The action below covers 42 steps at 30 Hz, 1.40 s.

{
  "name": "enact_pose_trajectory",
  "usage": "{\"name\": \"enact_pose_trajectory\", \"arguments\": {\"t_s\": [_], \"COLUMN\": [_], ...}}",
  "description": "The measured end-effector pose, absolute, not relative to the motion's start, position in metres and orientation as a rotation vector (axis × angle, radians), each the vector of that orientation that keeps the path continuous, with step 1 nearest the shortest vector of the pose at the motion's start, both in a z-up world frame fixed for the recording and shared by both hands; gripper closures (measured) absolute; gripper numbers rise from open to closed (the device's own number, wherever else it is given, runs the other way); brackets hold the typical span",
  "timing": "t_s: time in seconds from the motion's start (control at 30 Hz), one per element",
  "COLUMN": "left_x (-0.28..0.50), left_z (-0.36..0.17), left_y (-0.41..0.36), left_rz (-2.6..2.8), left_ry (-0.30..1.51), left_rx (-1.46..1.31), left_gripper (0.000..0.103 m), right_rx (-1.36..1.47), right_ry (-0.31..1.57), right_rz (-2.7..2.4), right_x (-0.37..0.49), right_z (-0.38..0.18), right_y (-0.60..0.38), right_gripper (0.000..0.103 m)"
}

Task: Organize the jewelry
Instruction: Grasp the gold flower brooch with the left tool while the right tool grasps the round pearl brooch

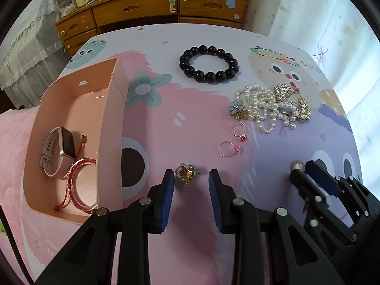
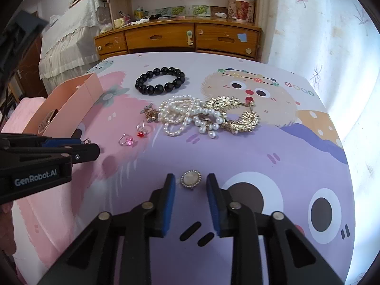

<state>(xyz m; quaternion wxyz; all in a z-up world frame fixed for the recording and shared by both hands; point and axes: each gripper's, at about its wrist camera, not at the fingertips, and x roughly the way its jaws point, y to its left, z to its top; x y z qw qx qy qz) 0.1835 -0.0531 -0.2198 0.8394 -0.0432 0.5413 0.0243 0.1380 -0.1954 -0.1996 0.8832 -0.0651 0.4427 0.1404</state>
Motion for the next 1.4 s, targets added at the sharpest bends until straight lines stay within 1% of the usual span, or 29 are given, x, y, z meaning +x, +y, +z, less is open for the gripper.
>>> {"name": "enact_pose_trajectory", "arguments": {"t_s": [0.03, 0.07, 0.13, 0.3, 0.33, 0.37, 0.6, 0.67, 0.7, 0.97, 1.07, 1.17, 1.2, 1.27, 1.3, 1.33, 1.4], "left_x": [0.184, 0.185, 0.185, 0.186, 0.186, 0.186, 0.18, 0.179, 0.178, 0.169, 0.165, 0.161, 0.159, 0.157, 0.157, 0.156, 0.155], "left_z": [-0.22, -0.221, -0.221, -0.221, -0.22, -0.22, -0.212, -0.207, -0.206, -0.189, -0.182, -0.176, -0.174, -0.17, -0.168, -0.167, -0.163], "left_y": [-0.053, -0.053, -0.052, -0.053, -0.053, -0.053, -0.05, -0.048, -0.047, -0.03, -0.022, -0.015, -0.013, -0.008, -0.005, -0.003, 0.003], "left_rz": [0.054, 0.055, 0.052, 0.042, 0.041, 0.038, 0.028, 0.022, 0.021, 0.008, -0.002, -0.003, -0.003, 0.0, 0.0, 0.0, -0.001], "left_ry": [1.143, 1.14, 1.134, 1.124, 1.12, 1.119, 1.101, 1.094, 1.091, 1.057, 1.047, 1.033, 1.029, 1.021, 1.018, 1.014, 1.005], "left_rx": [-0.091, -0.091, -0.089, -0.092, -0.092, -0.09, -0.099, -0.107, -0.109, -0.158, -0.172, -0.164, -0.162, -0.162, -0.164, -0.167, -0.178], "left_gripper": [0.075, 0.076, 0.082, 0.082, 0.082, 0.082, 0.082, 0.082, 0.082, 0.082, 0.082, 0.082, 0.082, 0.082, 0.082, 0.082, 0.082], "right_rx": [-0.131, -0.127, -0.12, -0.123, -0.123, -0.116, -0.115, -0.118, -0.121, -0.165, -0.142, -0.146, -0.144, -0.15, -0.15, -0.143, -0.116], "right_ry": [0.921, 0.921, 0.922, 0.924, 0.923, 0.926, 0.937, 0.934, 0.935, 0.945, 0.927, 0.918, 0.918, 0.917, 0.918, 0.916, 0.91], "right_rz": [0.29, 0.288, 0.296, 0.297, 0.297, 0.299, 0.301, 0.306, 0.309, 0.321, 0.253, 0.21, 0.207, 0.173, 0.161, 0.155, 0.147], "right_x": [0.139, 0.139, 0.14, 0.141, 0.141, 0.141, 0.143, 0.142, 0.142, 0.14, 0.14, 0.143, 0.146, 0.152, 0.156, 0.158, 0.165], "right_z": [-0.199, -0.2, -0.199, -0.199, -0.199, -0.199, -0.198, -0.196, -0.196, -0.196, -0.193, -0.191, -0.191, -0.192, -0.193, -0.193, -0.194], "right_y": [-0.197, -0.198, -0.2, -0.199, -0.199, -0.199, -0.199, -0.197, -0.195, -0.176, -0.178, -0.178, -0.178, -0.178, -0.178, -0.178, -0.179], "right_gripper": [0.086, 0.087, 0.087, 0.087, 0.091, 0.091, 0.092, 0.096, 0.103, 0.103, 0.103, 0.101, 0.098, 0.087, 0.074, 0.066, 0.065]}}
